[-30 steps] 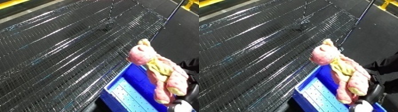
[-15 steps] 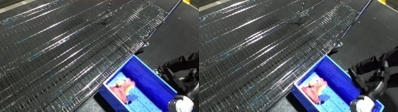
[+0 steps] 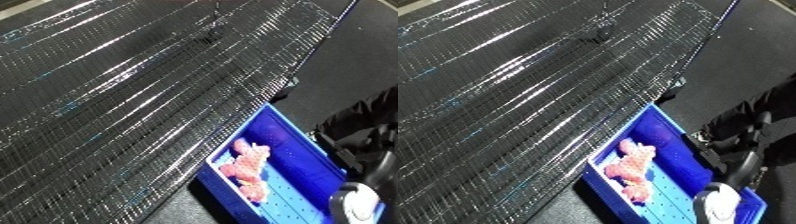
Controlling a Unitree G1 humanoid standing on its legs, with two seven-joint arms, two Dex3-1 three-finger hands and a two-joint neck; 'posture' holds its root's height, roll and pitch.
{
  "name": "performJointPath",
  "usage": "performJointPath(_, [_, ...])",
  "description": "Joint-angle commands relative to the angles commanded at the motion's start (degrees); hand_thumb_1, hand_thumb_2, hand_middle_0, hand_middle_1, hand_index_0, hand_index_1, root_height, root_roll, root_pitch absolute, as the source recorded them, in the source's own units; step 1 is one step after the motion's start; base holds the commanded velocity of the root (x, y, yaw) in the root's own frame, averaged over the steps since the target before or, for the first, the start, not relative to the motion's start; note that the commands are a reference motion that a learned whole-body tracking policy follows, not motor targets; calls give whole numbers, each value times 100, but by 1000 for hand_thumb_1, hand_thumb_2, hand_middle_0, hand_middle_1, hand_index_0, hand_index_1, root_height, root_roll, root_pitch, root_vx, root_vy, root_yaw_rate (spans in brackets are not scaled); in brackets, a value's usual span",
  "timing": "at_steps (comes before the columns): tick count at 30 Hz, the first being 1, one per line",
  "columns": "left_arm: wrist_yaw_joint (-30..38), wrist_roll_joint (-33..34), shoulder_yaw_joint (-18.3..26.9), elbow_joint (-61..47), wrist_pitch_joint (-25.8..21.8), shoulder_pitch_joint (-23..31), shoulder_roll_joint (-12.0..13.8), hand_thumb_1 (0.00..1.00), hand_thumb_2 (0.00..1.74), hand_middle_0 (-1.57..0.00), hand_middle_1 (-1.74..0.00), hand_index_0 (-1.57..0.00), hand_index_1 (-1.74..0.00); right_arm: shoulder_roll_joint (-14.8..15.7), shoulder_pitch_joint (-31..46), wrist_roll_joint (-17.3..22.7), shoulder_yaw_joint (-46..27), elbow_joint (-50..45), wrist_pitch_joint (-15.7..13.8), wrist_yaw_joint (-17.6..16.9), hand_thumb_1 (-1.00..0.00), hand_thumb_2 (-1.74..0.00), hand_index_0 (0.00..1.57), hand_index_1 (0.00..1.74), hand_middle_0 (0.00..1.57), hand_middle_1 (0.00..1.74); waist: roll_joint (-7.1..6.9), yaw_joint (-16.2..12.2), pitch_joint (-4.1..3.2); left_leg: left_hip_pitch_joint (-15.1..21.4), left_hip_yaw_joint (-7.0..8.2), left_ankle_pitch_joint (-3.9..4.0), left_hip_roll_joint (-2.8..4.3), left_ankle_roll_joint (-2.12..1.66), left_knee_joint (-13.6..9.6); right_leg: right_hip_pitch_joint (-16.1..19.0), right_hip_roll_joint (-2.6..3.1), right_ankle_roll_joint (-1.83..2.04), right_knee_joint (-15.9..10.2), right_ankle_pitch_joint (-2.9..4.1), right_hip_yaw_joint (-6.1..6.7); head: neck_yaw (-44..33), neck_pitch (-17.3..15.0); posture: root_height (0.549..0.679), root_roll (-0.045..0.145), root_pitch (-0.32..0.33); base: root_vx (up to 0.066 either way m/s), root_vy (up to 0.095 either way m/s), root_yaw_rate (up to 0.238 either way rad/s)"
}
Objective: Pick up the object and place it into the box
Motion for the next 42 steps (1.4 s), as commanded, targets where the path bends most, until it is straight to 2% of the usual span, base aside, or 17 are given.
performJointPath(4, [-22,-24,76,-7,57,41,15,1000,1740,-1570,-1740,-1570,-1740,94,78,-74,379,-389,204,333,0,0,0,0,0,0,-87,82,-2,-28,-48,20,24,5,4,0,21,-3,21,-4,-24,-341,-52,643,94,-54,-13,-22,64])
performJointPath(14, [-24,-28,315,-43,211,157,52,1000,1740,-1570,-1740,-1570,-1740,25,173,-454,1302,-1054,823,1063,0,0,0,0,0,0,-341,421,-2,-140,-221,81,69,5,14,-1,51,-14,80,-11,-111,-1014,-195,642,87,-56,-24,-32,100])
performJointPath(18, [-28,-33,348,-78,269,181,51,1000,1740,-1570,-1740,-1570,-1740,68,113,-487,1660,-1178,995,1298,0,0,0,0,0,0,-420,567,-4,-198,-294,119,80,0,6,3,58,-19,101,-23,-159,-1234,-242,642,83,-56,-28,-38,136])
performJointPath(23, [-10,-15,373,-117,324,190,52,1000,1740,-1570,-1740,-1570,-1740,139,-34,-409,2128,-1150,1152,1529,0,0,0,0,0,0,-491,800,-20,-271,-412,177,84,-13,-21,18,54,-27,133,-51,-236,-1951,-326,642,80,-59,-16,-44,153])
performJointPath(33, [36,67,396,-135,416,121,12,1000,1740,-1570,-1740,-1570,-1740,231,-479,-530,2969,-1094,1386,1747,0,0,0,0,0,0,-644,1188,-24,-401,-623,241,99,-22,36,1,94,-53,322,-190,-361,-3365,-204,639,76,-67,0,-50,139])
performJointPath(39, [59,54,434,-162,439,100,-20,1000,1740,-1570,-1740,-1570,-1740,324,-687,-567,3238,-1028,1468,1761,0,0,0,0,0,0,-689,1363,-24,-441,-718,243,105,-23,72,9,76,-49,427,-266,-434,-4015,62,637,72,-69,9,-18,121])
performJointPath(42, [103,36,423,-144,411,32,-27,1000,1740,-1570,-1740,-1570,-1740,346,-815,-585,3367,-952,1476,1728,0,0,0,0,0,0,-711,1446,-33,-459,-764,231,102,-21,105,8,61,-42,487,-299,-472,-4299,18,636,70,-70,11,-12,113])
